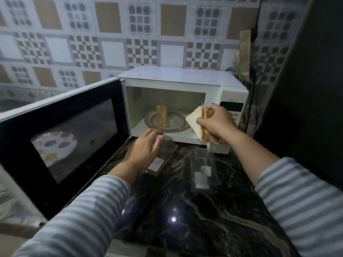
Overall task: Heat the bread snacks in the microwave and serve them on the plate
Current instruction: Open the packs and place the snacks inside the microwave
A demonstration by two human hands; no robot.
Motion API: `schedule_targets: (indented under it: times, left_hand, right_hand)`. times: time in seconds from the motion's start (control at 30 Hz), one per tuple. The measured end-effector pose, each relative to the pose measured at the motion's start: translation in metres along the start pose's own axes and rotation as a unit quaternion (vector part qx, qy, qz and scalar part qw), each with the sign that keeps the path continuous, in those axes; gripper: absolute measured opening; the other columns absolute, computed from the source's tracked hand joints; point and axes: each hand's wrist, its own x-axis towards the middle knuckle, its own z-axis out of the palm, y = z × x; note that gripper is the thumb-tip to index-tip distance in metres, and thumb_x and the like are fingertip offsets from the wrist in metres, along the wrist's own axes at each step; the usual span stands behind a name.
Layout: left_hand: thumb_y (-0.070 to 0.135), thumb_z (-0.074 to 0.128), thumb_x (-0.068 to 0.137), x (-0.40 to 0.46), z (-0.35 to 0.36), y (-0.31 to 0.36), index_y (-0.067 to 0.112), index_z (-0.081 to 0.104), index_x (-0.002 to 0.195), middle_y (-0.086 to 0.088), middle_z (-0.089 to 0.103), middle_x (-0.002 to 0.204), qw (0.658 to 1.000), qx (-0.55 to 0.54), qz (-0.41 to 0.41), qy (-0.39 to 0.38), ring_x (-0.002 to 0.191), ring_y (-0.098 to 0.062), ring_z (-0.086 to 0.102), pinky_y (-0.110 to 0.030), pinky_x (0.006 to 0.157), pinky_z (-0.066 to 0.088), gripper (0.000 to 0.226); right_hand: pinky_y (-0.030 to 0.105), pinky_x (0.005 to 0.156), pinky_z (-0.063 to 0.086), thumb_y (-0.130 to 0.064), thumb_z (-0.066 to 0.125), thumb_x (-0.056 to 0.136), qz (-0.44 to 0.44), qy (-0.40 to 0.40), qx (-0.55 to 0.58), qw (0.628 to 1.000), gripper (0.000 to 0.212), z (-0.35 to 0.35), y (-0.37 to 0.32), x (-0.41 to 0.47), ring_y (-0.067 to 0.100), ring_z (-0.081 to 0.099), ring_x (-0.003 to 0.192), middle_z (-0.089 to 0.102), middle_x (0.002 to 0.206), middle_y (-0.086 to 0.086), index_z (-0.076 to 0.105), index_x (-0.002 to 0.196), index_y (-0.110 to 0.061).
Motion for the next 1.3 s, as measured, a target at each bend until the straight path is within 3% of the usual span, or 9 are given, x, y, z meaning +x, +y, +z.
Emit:
schedule_targets:
  times: [0.13, 0.3, 0.4, 0.5, 0.6, 0.77, 0.93, 1.13, 1.3]
  left_hand:
    - [0.038, 0.033, 0.100, 0.017, -0.012, -0.059, 0.016, 0.058, 0.121, -0.004, 0.061, 0.120, 0.998, 0.015, -0.053, -0.018, 0.112, -0.021, 0.055, -0.033, 0.093, 0.043, 0.040]
    - [0.031, 0.037, 0.099, 0.016, 0.012, -0.120, 0.011, 0.053, 0.131, -0.010, 0.054, 0.135, 0.988, 0.055, -0.060, -0.130, 0.125, -0.025, 0.049, -0.028, 0.108, 0.031, 0.041]
    - [0.046, 0.029, 0.089, 0.013, 0.035, -0.144, 0.013, 0.054, 0.133, -0.009, 0.047, 0.144, 0.981, 0.084, -0.017, -0.173, 0.134, -0.026, 0.041, -0.024, 0.115, 0.016, 0.061]
    - [0.048, 0.037, 0.088, 0.009, 0.052, -0.154, 0.013, 0.059, 0.129, -0.012, 0.054, 0.138, 0.974, 0.119, 0.004, -0.194, 0.127, -0.030, 0.050, -0.034, 0.110, 0.026, 0.058]
    - [0.049, 0.036, 0.088, 0.003, 0.060, -0.156, 0.011, 0.058, 0.130, -0.012, 0.054, 0.138, 0.976, 0.114, 0.006, -0.184, 0.127, -0.029, 0.051, -0.040, 0.107, 0.035, 0.062]
    - [0.057, 0.032, 0.086, 0.006, 0.064, -0.165, 0.019, 0.049, 0.139, -0.005, 0.043, 0.148, 0.983, 0.088, -0.001, -0.158, 0.136, -0.023, 0.039, -0.032, 0.114, 0.017, 0.067]
    - [0.064, 0.026, 0.081, 0.007, 0.066, -0.168, 0.029, 0.042, 0.144, 0.004, 0.033, 0.154, 0.985, 0.067, -0.019, -0.156, 0.141, -0.015, 0.028, -0.032, 0.118, 0.018, 0.073]
    - [0.063, 0.025, 0.080, 0.008, 0.067, -0.167, 0.029, 0.042, 0.143, 0.006, 0.033, 0.153, 0.987, 0.065, -0.020, -0.145, 0.140, -0.015, 0.030, -0.023, 0.114, 0.014, 0.074]
    - [0.065, 0.022, 0.078, 0.009, 0.064, -0.164, 0.032, 0.038, 0.144, 0.009, 0.031, 0.153, 0.985, 0.078, -0.025, -0.152, 0.139, -0.015, 0.028, -0.023, 0.114, 0.013, 0.076]
  right_hand:
    - [0.029, 0.074, 0.044, -0.033, 0.069, 0.077, -0.002, -0.004, -0.001, 1.000, 0.051, 0.033, -0.010, 0.034, 0.015, 0.051, 0.088, 0.054, 0.106, -0.007, 0.053, 0.125, -0.029]
    - [0.030, 0.072, 0.042, -0.035, 0.070, 0.080, 0.022, 0.001, -0.013, 1.000, 0.052, 0.081, -0.013, 0.077, 0.016, 0.051, 0.088, 0.059, 0.122, -0.002, 0.050, 0.128, -0.031]
    - [0.031, 0.076, 0.039, -0.039, 0.069, 0.081, 0.035, 0.004, -0.034, 0.999, 0.057, 0.108, -0.010, 0.101, 0.024, 0.055, 0.103, 0.057, 0.128, 0.001, 0.046, 0.133, -0.029]
    - [0.034, 0.088, 0.042, -0.046, 0.067, 0.081, 0.062, 0.006, -0.063, 0.996, 0.068, 0.132, -0.006, 0.119, 0.031, 0.051, 0.120, 0.053, 0.134, 0.008, 0.041, 0.139, -0.023]
    - [0.034, 0.086, 0.044, -0.044, 0.069, 0.079, 0.080, 0.023, -0.062, 0.995, 0.062, 0.147, -0.004, 0.131, 0.032, 0.055, 0.116, 0.058, 0.127, 0.009, 0.048, 0.132, -0.019]
    - [0.033, 0.090, 0.045, -0.040, 0.066, 0.085, 0.119, 0.030, -0.036, 0.992, 0.051, 0.167, -0.001, 0.160, 0.028, 0.056, 0.115, 0.059, 0.128, 0.005, 0.053, 0.131, -0.024]
    - [0.036, 0.095, 0.045, -0.032, 0.062, 0.088, 0.098, 0.025, -0.023, 0.995, 0.039, 0.182, 0.000, 0.187, 0.030, 0.055, 0.115, 0.056, 0.131, 0.006, 0.054, 0.126, -0.029]
    - [0.037, 0.094, 0.046, -0.037, 0.065, 0.083, 0.080, 0.004, -0.077, 0.994, 0.058, 0.196, 0.002, 0.205, 0.034, 0.056, 0.119, 0.058, 0.132, 0.011, 0.043, 0.137, -0.035]
    - [0.040, 0.102, 0.042, -0.036, 0.065, 0.085, 0.085, -0.028, -0.052, 0.995, 0.070, 0.202, 0.002, 0.214, 0.034, 0.048, 0.127, 0.045, 0.145, 0.007, 0.031, 0.146, -0.035]
